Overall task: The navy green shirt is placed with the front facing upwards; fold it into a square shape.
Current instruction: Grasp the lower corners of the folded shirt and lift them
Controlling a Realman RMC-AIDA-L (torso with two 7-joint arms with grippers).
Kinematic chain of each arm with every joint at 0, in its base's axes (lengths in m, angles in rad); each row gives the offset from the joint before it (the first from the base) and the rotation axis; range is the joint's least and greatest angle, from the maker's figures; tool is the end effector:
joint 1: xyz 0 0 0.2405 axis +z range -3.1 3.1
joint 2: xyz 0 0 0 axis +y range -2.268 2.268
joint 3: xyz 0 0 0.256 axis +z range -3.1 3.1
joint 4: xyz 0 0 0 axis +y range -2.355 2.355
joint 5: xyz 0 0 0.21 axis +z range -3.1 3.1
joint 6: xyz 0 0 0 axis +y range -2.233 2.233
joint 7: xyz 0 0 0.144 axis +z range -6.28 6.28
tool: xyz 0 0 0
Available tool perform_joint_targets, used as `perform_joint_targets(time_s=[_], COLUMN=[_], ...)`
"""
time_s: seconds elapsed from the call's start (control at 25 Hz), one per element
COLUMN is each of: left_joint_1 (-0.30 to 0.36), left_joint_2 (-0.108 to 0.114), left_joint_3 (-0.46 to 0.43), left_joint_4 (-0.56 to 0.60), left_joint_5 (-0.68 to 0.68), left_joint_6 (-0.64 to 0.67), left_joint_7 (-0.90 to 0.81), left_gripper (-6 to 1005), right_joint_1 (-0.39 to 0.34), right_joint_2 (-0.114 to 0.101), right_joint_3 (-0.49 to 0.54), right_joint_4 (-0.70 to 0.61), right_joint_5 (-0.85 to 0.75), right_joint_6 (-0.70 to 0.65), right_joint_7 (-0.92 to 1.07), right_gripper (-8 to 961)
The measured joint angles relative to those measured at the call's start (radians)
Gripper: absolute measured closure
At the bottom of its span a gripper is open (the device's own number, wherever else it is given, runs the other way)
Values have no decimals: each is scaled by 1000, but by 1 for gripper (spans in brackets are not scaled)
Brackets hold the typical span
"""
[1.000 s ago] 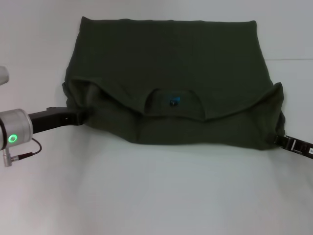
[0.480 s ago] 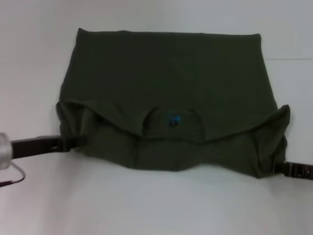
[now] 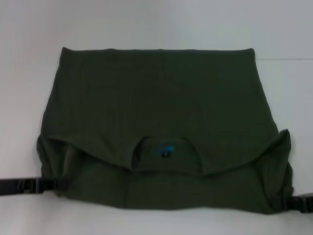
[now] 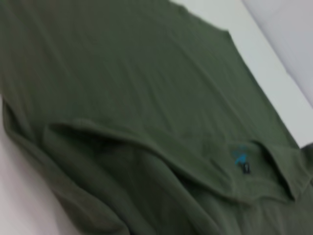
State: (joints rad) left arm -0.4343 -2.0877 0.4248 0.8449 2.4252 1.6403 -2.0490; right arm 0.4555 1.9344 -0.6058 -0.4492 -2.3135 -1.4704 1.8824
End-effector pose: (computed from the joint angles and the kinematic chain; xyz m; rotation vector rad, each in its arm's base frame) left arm -0.3352 0.2855 0.0361 -2.3361 -1.6542 -0.4267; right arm 0.3626 0.2807 0.0142 -2.4370 1.6472 0.3343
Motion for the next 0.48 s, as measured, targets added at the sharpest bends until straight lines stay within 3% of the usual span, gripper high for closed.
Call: perform_joint_targets(time_s=[0.2, 0.48], left_joint_1=[13, 10], left_joint_2=[4, 15], left_joint_3=[-52, -82], left_joint_4=[9, 16], left_joint_5=[62, 143], left_joint_6=[94, 213], left_joint_7=[-1, -1], left_gripper=[968, 967], right_joint_1=[-2, -5], right_joint_2=[-18, -27], right_joint_3=[0, 0], right_joint_4=[-15, -48], right_joint_5=[-74, -150], right_joint_6=[-68, -146], right_joint_7=[-4, -10], right_gripper=[891, 890])
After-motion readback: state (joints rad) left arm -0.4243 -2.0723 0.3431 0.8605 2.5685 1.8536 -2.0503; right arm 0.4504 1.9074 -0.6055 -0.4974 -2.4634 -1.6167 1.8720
